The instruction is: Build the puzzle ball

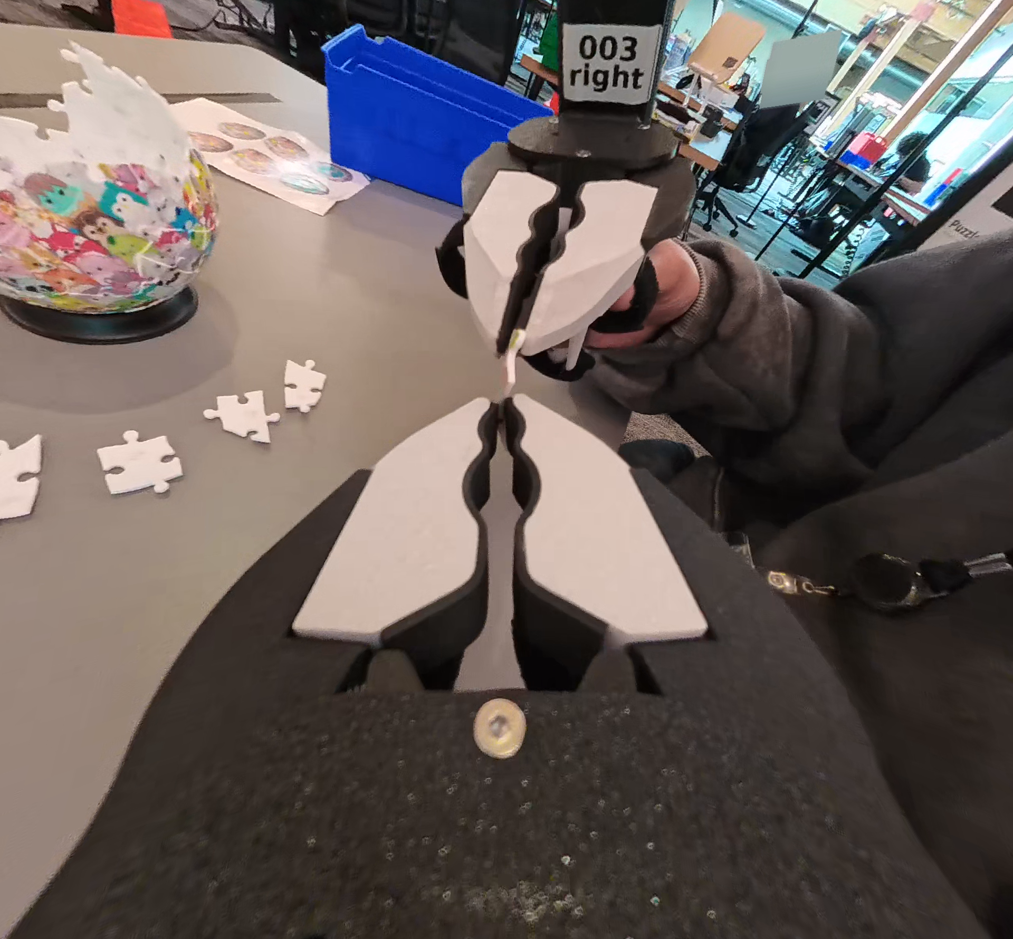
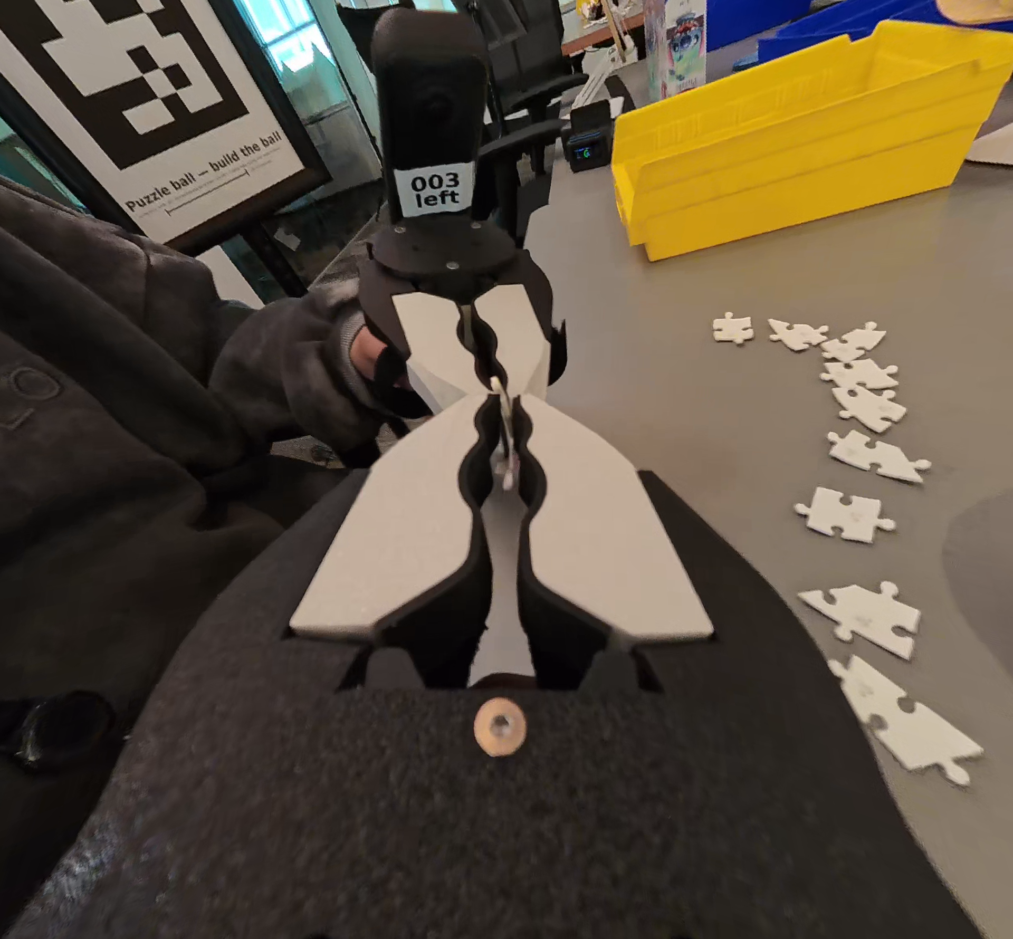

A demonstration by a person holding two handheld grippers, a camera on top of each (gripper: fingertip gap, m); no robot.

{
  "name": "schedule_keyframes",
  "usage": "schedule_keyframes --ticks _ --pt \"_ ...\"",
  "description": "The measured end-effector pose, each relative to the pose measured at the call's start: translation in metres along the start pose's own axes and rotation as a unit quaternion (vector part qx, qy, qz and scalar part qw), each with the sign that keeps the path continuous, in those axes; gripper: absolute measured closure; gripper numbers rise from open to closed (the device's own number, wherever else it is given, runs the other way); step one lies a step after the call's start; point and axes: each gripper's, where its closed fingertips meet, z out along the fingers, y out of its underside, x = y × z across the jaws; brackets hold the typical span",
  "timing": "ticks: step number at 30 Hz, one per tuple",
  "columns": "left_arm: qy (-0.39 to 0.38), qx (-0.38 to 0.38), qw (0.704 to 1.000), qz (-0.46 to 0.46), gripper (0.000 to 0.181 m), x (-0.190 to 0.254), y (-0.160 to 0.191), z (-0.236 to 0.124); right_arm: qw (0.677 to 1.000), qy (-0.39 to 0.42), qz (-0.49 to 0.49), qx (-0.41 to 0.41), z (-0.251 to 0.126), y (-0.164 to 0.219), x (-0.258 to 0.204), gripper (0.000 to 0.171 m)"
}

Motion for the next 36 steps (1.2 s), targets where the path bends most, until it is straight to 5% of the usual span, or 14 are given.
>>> schedule_keyframes --ticks 9,18,22,29,36 --pt "0.013 0.071 0.995 -0.075 0.179 -0.014 -0.010 -0.017 0.999 0.022 -0.039 -0.003 -0.004 -0.005 0.010 0.158" --pt "-0.009 0.068 0.995 -0.071 0.179 -0.015 -0.005 -0.023 0.998 0.019 -0.054 -0.040 0.000 0.002 0.016 0.157" --pt "-0.032 0.058 0.996 -0.064 0.179 -0.021 -0.003 -0.022 0.986 0.077 -0.121 -0.079 -0.009 0.000 0.029 0.156" --pt "-0.056 0.026 0.997 -0.047 0.179 -0.035 0.005 -0.022 0.903 0.208 -0.318 -0.200 -0.086 -0.090 0.132 0.149" --pt "-0.169 -0.083 0.979 -0.076 0.179 -0.114 0.020 -0.045 0.847 0.162 -0.361 -0.356 -0.075 -0.083 0.227 0.148"
